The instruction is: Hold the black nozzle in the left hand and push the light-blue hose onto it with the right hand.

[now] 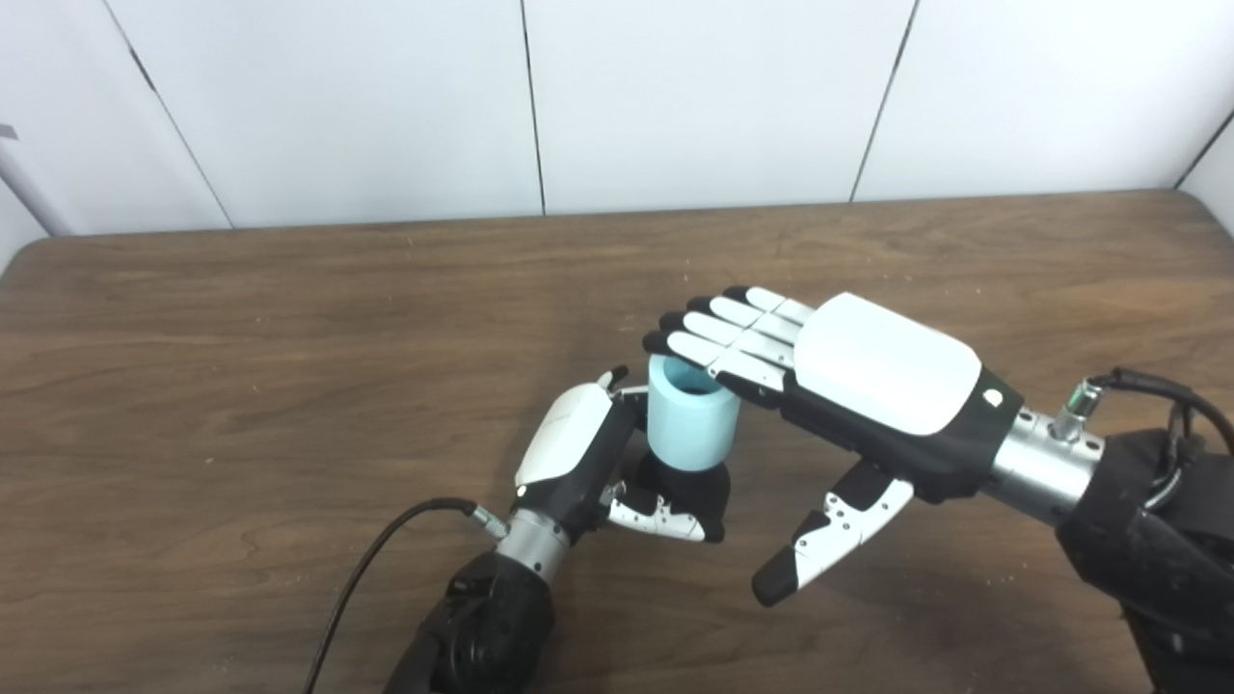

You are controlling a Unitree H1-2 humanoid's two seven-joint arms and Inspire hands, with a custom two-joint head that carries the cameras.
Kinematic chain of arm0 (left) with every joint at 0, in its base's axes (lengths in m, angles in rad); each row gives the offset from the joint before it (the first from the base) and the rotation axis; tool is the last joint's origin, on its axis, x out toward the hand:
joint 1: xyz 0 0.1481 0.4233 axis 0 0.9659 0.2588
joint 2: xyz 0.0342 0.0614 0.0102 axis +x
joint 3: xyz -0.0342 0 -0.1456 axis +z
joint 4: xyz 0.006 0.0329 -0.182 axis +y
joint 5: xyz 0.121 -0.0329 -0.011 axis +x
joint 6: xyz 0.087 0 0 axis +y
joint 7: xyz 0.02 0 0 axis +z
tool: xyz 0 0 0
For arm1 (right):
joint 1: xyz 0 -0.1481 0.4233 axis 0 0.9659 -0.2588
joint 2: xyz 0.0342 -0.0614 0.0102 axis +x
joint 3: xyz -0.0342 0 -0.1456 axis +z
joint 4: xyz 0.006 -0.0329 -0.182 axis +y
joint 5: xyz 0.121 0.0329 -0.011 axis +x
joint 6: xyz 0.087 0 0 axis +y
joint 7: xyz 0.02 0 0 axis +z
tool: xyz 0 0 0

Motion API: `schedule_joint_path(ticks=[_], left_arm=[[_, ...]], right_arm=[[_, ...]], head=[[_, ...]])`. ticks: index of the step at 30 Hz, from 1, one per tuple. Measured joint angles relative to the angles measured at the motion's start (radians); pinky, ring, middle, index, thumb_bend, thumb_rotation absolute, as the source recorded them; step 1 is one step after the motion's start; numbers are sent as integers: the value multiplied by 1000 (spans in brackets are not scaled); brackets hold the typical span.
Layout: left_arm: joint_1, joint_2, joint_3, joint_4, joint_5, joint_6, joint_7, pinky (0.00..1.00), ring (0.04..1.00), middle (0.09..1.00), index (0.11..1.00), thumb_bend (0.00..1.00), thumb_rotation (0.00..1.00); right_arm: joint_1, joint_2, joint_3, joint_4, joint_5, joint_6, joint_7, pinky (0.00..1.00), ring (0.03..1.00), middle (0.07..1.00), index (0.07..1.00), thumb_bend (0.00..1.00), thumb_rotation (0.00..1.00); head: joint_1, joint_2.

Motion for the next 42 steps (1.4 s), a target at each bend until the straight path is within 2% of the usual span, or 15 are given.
schedule_joint_path(ticks=[5, 17, 20, 26, 37, 39, 42], left_arm=[[-4, 0, -2, 0, 1, 1, -1, 1000, 472, 462, 506, 502, 0], [-4, 0, -2, 1, 2, 2, -1, 1000, 470, 467, 503, 502, 0], [-4, 0, -2, 1, 2, 2, -1, 1000, 509, 455, 495, 500, 0], [-4, 0, -3, 1, 2, 2, -1, 1000, 516, 452, 494, 499, 0], [-3, 0, -4, 1, 2, 2, -1, 1000, 521, 452, 492, 499, 0], [-3, 0, -4, 1, 2, 2, -1, 1000, 481, 466, 499, 502, 0], [-3, 0, -4, 1, 3, 2, -1, 1000, 472, 470, 501, 502, 0]], right_arm=[[23, 0, 3, 48, -4, -33, -9, 1000, 1000, 1000, 1000, 698, 1000], [81, 9, 41, 50, -50, -64, -83, 1000, 1000, 1000, 1000, 697, 1000], [82, 8, 46, 50, -50, -64, -85, 1000, 1000, 1000, 1000, 698, 1000], [84, 4, 49, 50, -50, -64, -91, 1000, 1000, 1000, 1000, 699, 1000], [106, -22, 52, 82, -44, -104, -159, 1000, 1000, 1000, 1000, 696, 1000], [105, -28, 50, 97, -38, -111, -166, 1000, 1000, 1000, 1000, 696, 1000], [104, -35, 48, 114, -33, -113, -179, 1000, 1000, 1000, 1000, 696, 1000]], head=[[-2, 2], [0, 2], [-5, 2], [-6, 3], [-8, 11], [-8, 11], [-8, 12]])
